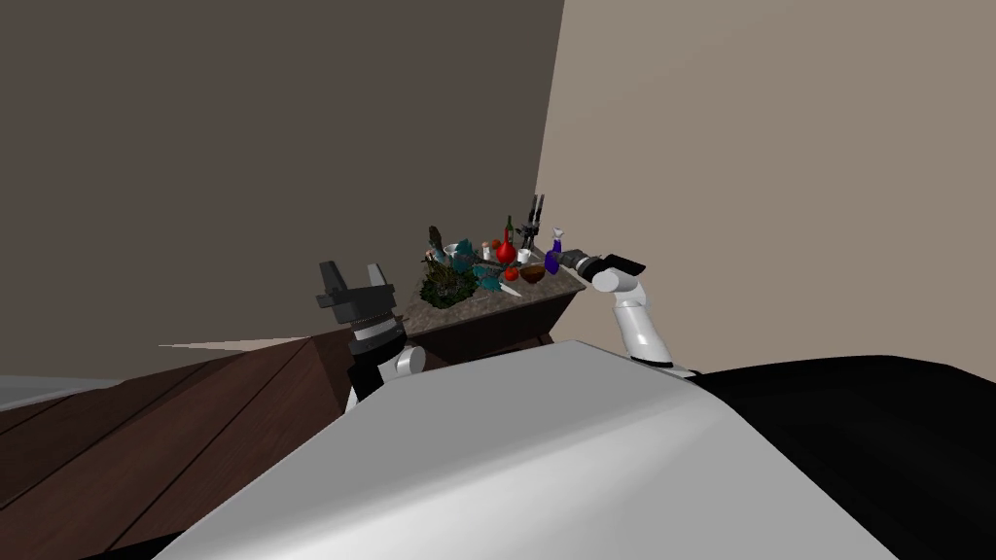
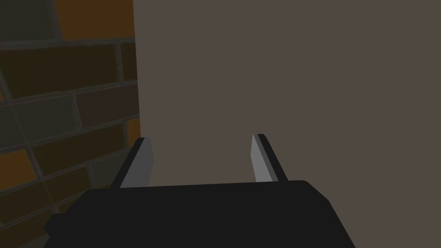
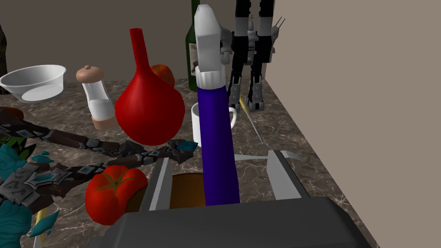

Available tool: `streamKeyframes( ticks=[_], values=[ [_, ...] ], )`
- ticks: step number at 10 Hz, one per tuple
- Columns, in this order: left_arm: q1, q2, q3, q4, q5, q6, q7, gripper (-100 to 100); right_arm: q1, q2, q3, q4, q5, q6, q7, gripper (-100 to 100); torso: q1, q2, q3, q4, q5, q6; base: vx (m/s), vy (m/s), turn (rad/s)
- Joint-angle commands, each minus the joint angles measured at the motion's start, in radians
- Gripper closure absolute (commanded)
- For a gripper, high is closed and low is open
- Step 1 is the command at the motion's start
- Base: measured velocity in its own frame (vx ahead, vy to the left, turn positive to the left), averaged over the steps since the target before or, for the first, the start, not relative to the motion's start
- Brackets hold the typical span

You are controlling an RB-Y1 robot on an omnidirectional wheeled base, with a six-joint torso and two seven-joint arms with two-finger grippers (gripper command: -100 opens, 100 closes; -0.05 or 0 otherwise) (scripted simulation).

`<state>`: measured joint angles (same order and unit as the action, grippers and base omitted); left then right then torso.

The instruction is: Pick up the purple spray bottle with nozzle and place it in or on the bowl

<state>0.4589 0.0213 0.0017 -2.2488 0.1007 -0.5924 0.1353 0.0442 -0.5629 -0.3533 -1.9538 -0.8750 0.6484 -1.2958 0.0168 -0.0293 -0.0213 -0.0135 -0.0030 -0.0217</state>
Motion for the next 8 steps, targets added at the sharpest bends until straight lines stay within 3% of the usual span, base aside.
streamKeyframes(
  ticks=[1,4,5,6,8],
  values=[
    [0.0,0.0,0.0,0.0,0.0,0.0,0.0,0,0.0,0.0,0.0,0.0,0.0,0.0,0.0,-100,0.0,0.0,0.0,0.0,0.0,0.0,0.0,0.0,0.0],
    [0.0,0.0,0.0,0.0,0.0,0.0,0.0,0,0.0,0.0,0.0,0.0,0.0,0.0,0.0,-100,-0.001,0.001,0.0,0.0,0.0,0.0,0.0,0.0,0.0],
    [0.0,0.0,0.0,0.0,0.0,0.0,0.0,0,0.0,0.0,0.0,0.0,0.0,0.0,0.0,0,-0.001,0.001,0.0,0.0,0.0,0.0,0.0,0.0,0.0],
    [0.0,0.0,0.0,0.0,0.0,0.0,0.0,0,0.002,-0.02,-0.02,-0.034,-0.012,0.021,-0.029,-100,-0.001,0.001,0.0,0.0,0.0,0.0,-0.001,-0.004,-0.074],
    [0.0,0.0,0.0,0.0,0.0,0.0,0.0,0,0.004,-0.041,-0.041,-0.068,-0.023,0.042,-0.058,-100,-0.001,0.001,0.001,0.0,0.0,0.0,-0.003,-0.005,-0.082]
  ],
)
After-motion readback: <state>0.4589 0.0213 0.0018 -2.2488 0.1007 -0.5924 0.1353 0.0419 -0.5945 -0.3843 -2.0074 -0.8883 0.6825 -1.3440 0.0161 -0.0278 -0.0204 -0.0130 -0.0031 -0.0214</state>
